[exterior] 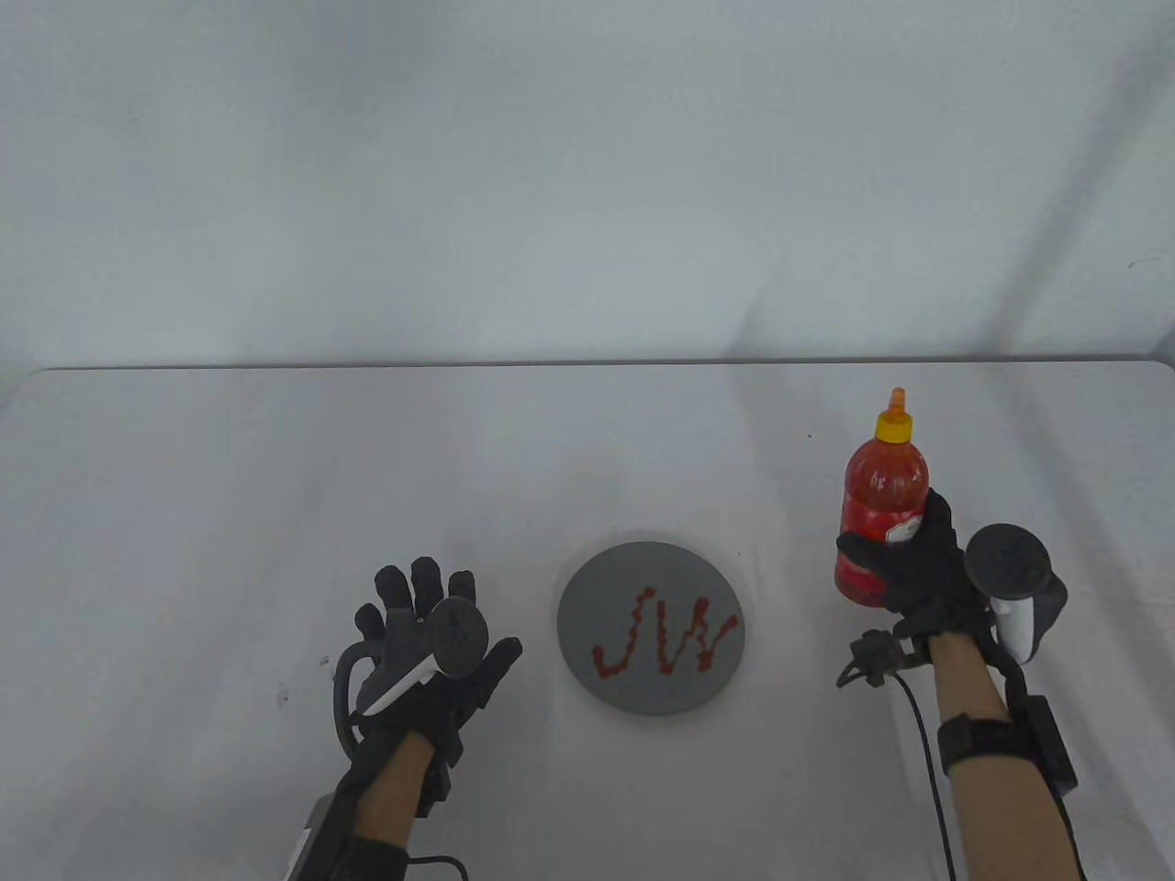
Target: Squeeze ketchup bottle to draw patterns on plate
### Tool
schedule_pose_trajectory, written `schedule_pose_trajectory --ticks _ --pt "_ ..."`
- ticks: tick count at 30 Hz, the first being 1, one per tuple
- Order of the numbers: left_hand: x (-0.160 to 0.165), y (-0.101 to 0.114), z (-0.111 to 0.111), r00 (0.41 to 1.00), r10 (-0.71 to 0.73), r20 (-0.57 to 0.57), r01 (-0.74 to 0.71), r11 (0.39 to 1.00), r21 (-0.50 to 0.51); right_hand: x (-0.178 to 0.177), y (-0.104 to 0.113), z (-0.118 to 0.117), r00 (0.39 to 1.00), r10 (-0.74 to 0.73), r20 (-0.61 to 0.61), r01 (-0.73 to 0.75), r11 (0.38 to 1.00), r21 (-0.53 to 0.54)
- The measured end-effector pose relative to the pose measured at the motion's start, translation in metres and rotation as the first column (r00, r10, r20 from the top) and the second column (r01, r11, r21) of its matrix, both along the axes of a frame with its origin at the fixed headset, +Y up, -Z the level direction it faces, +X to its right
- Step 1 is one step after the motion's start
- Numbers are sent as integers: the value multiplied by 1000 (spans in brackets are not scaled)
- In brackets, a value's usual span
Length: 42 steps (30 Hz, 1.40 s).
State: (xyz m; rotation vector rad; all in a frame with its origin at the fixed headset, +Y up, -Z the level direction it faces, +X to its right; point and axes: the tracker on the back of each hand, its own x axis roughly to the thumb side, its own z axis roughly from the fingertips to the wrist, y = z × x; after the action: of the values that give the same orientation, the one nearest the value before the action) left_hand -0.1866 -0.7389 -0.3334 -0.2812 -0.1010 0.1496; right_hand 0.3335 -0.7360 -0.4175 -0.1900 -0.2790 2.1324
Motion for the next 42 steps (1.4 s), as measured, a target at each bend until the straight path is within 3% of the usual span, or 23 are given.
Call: schedule_pose_trajectory --ticks 2,7,11,21,24,27,33,37,42 --pt "0 3 -3 1000 -1 4 1 1000 -10 -5 -8 -15 998 31 54 -33 999 41" --pt "1 5 -3 1000 9 1 -9 1000 19 -15 -23 -32 996 83 32 -82 996 -31" --pt "-1 6 -3 1000 26 -4 -26 999 20 -14 -22 -31 996 75 37 -73 996 -58" --pt "0 7 -3 999 35 6 -35 999 20 -12 -18 -15 955 296 -31 -296 930 -217" --pt "0 7 -3 999 41 8 -41 999 19 -21 1 1 902 421 -98 -432 870 -239" --pt "-2 7 -2 999 45 0 -45 999 22 -31 28 30 839 539 -81 -545 828 -133" --pt "-4 8 -2 999 52 -13 -52 998 33 -59 70 97 761 617 -200 -615 785 81" --pt "-1 10 -1 999 43 -6 -42 998 52 -71 70 128 694 685 -222 -658 729 192" --pt "0 13 0 998 59 -2 -59 994 91 -68 41 137 655 729 -197 -698 684 212"
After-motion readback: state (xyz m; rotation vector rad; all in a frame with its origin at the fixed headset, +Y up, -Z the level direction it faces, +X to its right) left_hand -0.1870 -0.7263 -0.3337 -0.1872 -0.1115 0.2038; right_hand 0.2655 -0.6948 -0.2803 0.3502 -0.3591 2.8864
